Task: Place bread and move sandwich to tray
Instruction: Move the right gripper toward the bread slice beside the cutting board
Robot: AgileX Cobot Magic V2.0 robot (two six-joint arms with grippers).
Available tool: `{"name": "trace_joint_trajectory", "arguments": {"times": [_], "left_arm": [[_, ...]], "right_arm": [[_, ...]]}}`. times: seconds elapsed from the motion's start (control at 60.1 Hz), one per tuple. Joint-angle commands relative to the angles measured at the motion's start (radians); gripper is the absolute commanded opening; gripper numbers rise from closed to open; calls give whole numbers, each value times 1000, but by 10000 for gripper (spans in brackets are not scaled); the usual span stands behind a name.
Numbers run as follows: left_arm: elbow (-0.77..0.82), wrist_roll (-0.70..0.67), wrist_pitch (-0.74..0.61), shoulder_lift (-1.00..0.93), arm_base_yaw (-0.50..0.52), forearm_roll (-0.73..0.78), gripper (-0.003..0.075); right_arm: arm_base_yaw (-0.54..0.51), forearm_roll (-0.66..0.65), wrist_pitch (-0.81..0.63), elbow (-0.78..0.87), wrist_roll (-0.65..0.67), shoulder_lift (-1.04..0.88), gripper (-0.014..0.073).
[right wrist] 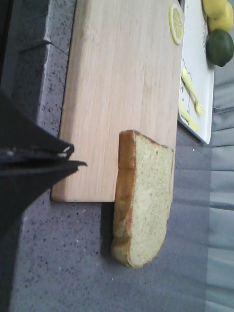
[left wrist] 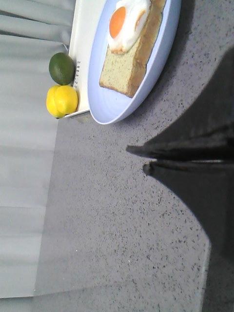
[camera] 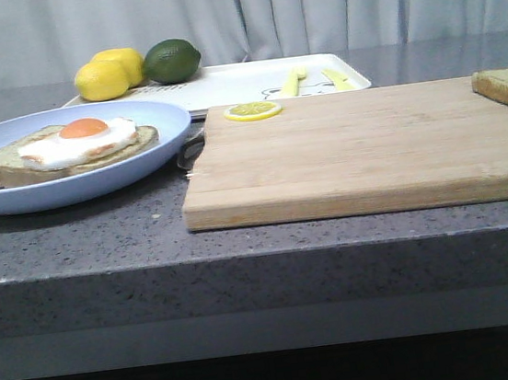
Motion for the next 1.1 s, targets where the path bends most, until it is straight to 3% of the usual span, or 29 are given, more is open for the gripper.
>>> {"name": "trace_joint_trajectory", "arguments": {"times": [0.0,0.2,0.316,0.416,0.516,0.732,0.899,1.082], "left_arm": [[11,-6,-102,-24,1,-7,-19],[11,-6,-195,-24,1,-7,-19],[11,-6,-326,-24,1,-7,-19],[-8,-6,-424,-24,1,-7,-19],[-84,-6,-345,-12,1,-7,-19],[-343,-6,28,187,1,27,-19],[-461,-6,40,396,1,27,-19],[-490,-6,3,465,1,27,-18]], "right_arm": [[-4,-6,-91,-3,-2,-21,-85],[-4,-6,-151,-4,-2,-21,-85],[-4,24,-273,-21,-2,-21,-85],[-4,27,-274,-87,-2,-21,-85],[-4,27,-203,-184,-2,-12,-82],[-5,27,41,-437,-2,157,-76],[-5,27,68,-538,-2,334,-76],[-5,29,64,-552,-2,395,-74]]}}
